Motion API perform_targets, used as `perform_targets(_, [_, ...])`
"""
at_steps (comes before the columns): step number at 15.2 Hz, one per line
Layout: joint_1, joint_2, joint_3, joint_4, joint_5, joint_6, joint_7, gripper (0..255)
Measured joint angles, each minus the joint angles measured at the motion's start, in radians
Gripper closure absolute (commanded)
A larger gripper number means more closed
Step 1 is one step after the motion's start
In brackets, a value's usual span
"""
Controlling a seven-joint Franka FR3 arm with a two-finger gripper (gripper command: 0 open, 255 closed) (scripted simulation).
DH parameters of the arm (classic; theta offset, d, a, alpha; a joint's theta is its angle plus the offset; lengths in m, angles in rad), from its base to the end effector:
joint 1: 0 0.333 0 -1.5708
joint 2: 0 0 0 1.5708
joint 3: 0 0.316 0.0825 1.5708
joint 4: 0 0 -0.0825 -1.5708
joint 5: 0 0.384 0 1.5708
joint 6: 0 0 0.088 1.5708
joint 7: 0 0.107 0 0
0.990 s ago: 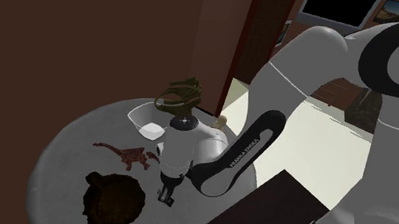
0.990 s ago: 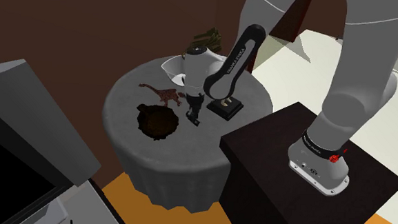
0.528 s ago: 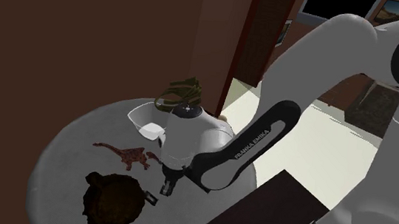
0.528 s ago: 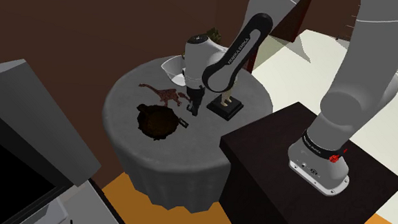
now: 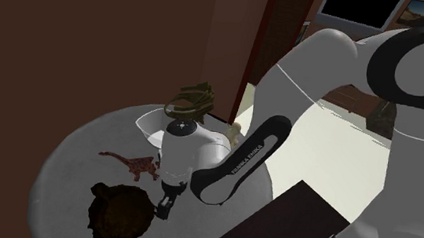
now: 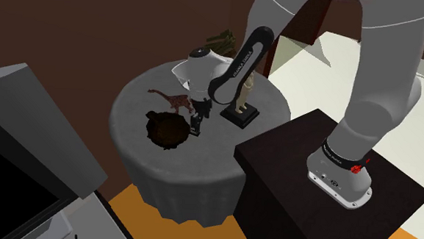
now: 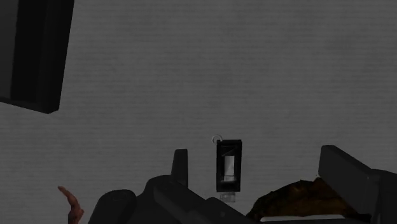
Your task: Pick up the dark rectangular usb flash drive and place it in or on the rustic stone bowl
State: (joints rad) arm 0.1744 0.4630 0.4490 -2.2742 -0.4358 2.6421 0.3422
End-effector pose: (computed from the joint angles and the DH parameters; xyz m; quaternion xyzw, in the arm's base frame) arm 0.4142 0.3244 0.1689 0.9507 0.3099 -0.0058 0.0060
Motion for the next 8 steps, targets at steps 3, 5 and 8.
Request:
perform_targets(3, [0.073,0.105,-0.069,0.084,-0.061,0.004,0.076,0])
perform_targets(5, [0.089,0.138,-0.091,0.103,-0.079,0.014,0.091,0])
perform_targets(8, [0.107,0.177,-0.117,0.120,-0.101,0.037,0.108,0])
